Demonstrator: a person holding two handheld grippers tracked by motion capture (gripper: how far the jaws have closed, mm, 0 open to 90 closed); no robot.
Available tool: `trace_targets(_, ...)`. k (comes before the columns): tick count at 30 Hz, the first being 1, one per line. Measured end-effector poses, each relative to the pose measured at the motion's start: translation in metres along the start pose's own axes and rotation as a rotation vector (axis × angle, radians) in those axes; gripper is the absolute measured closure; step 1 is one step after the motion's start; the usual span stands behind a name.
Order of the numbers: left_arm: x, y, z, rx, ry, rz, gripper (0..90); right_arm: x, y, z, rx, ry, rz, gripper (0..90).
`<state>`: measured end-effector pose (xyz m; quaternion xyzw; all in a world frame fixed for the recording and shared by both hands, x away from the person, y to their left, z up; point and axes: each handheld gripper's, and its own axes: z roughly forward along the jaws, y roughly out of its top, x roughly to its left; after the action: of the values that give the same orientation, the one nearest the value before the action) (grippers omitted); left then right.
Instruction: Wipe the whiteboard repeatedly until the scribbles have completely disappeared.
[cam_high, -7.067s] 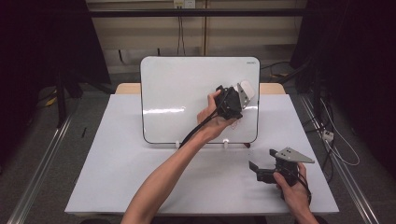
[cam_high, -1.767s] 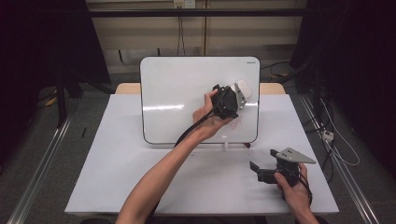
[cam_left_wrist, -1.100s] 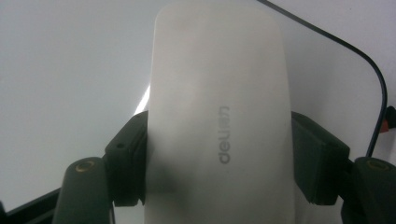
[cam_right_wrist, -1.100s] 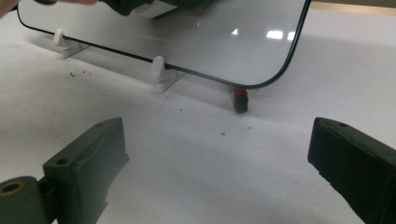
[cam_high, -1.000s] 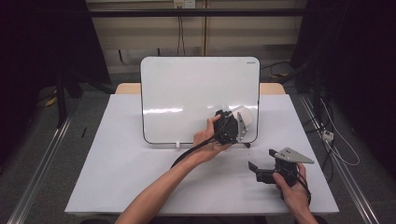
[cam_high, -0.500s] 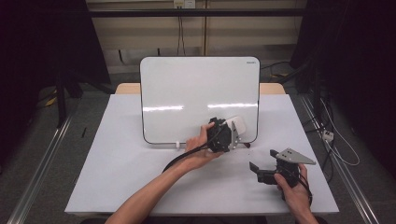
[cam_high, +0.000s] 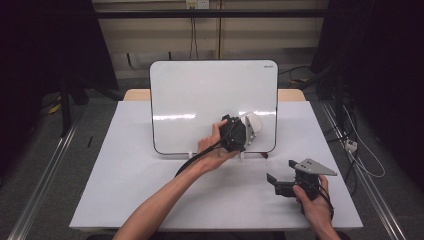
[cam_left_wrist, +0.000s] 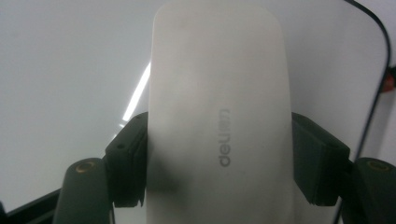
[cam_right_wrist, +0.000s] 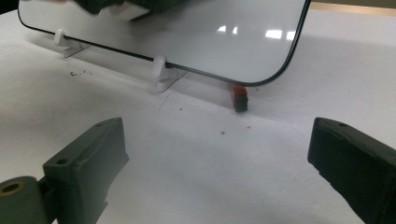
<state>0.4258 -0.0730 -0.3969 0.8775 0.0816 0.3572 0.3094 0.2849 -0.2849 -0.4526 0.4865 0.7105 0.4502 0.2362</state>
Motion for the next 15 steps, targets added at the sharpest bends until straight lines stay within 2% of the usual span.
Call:
trace_targets(3,0.013,0.008,0.002,-0.006,0.012,-0.020,30.5,-0.001,0.000,0.000,0.000,0.000,0.003,4.0)
trace_targets(4,0.017,0.010,0.003,-0.025,0.012,-0.046,30.6,-0.001,0.000,0.000,0.000,0.000,0.004,4.0)
trace_targets(5,0.022,0.013,0.003,-0.018,0.018,-0.043,30.6,-0.001,0.000,0.000,0.000,-0.001,0.005,4.0)
trace_targets(10,0.043,0.024,0.006,-0.041,0.047,-0.108,30.5,0.000,0.000,0.001,-0.001,0.001,-0.002,4.0)
trace_targets(12,0.046,0.027,0.007,-0.040,0.050,-0.125,30.6,0.000,0.000,0.001,-0.001,0.004,-0.002,4.0)
trace_targets(15,0.043,0.027,0.008,-0.038,0.068,-0.111,30.6,-0.001,0.000,0.000,-0.001,0.001,0.005,4.0)
